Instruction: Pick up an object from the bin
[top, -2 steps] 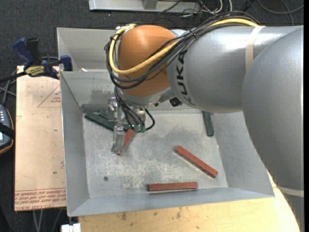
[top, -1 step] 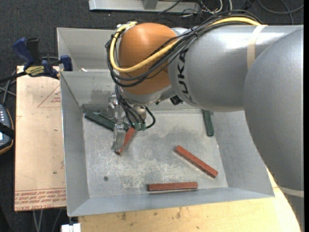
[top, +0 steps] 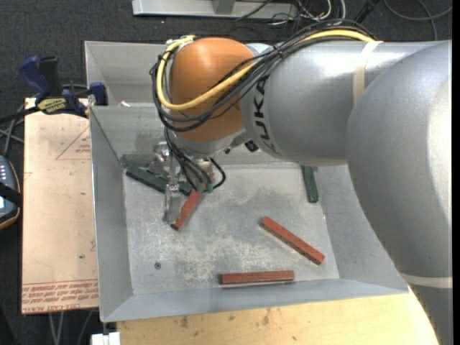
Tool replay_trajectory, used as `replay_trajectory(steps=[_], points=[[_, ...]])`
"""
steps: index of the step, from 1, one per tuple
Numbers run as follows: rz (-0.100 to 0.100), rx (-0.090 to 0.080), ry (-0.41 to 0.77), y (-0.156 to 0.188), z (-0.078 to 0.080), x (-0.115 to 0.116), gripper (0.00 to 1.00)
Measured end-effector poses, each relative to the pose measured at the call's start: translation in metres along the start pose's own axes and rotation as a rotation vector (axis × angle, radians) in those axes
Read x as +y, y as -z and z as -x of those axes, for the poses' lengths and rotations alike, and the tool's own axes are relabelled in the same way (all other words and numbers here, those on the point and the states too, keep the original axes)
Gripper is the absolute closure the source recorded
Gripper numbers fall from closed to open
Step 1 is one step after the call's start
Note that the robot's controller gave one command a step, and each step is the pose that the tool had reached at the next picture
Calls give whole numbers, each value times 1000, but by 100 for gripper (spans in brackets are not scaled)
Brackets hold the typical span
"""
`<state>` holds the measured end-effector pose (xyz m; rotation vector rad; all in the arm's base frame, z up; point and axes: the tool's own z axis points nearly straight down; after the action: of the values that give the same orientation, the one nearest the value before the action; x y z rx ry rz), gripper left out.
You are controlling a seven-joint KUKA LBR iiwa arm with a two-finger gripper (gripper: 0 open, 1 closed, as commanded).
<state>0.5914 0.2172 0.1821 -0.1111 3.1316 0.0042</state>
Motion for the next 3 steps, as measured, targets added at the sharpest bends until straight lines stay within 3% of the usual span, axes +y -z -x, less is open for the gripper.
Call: replay_trajectory(steps=[1,2,3], points=[[0,5,129,-70,-24,-28,0],[-1,7,150,-104,-10,-27,0],[-1,10,-31,-45,8,-19,0]])
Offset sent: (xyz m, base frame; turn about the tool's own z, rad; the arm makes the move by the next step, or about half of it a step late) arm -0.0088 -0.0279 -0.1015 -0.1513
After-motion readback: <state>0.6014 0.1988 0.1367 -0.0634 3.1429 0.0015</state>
